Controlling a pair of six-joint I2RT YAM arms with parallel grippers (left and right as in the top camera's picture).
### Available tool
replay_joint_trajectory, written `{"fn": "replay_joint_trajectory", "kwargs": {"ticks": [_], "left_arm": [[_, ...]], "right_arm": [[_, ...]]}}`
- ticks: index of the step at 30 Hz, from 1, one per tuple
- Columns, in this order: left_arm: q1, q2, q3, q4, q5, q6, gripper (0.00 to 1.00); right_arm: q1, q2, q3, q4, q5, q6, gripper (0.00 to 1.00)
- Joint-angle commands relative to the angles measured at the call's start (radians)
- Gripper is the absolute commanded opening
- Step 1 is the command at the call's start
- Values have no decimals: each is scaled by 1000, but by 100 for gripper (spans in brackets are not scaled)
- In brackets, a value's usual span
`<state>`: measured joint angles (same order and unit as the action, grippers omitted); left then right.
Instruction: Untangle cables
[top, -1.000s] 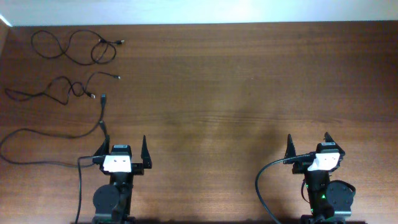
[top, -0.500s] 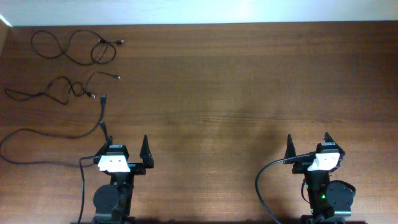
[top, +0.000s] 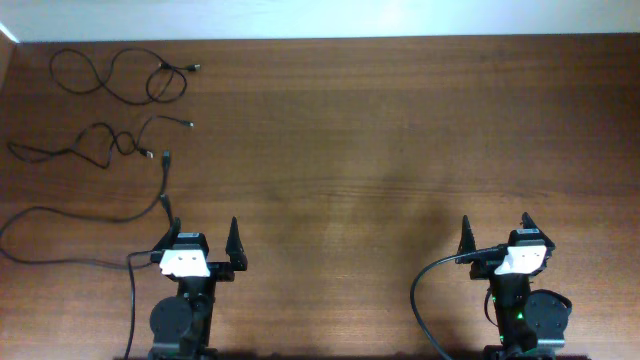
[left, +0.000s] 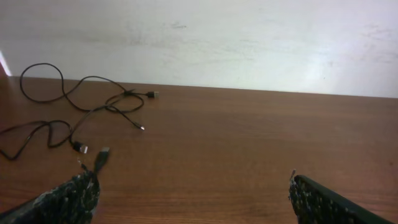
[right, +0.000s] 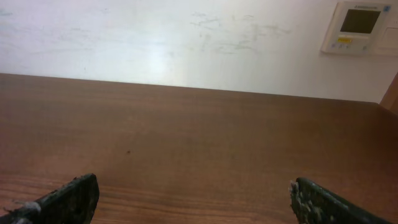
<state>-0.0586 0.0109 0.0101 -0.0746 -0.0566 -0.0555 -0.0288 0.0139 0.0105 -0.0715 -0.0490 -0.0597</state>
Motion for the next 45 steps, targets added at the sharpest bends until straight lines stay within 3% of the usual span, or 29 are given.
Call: {"fn": "replay_joint_trajectory", "kwargs": {"ticks": [1,10,15,45], "left_arm": [[6,-6,-1,-10,8,27,99],[6,-6,-1,-11,15,26,99],[6,-6,-1,-10,11,-58,99],[6,-6,-1,-9,8,26,99]], "right_arm": [[7,-11,-5,-7,5,0,98],[7,-11,-5,-7,5,0,98],[7,-11,-5,-7,5,0,98],[7,-11,-5,-7,5,0,98]]}}
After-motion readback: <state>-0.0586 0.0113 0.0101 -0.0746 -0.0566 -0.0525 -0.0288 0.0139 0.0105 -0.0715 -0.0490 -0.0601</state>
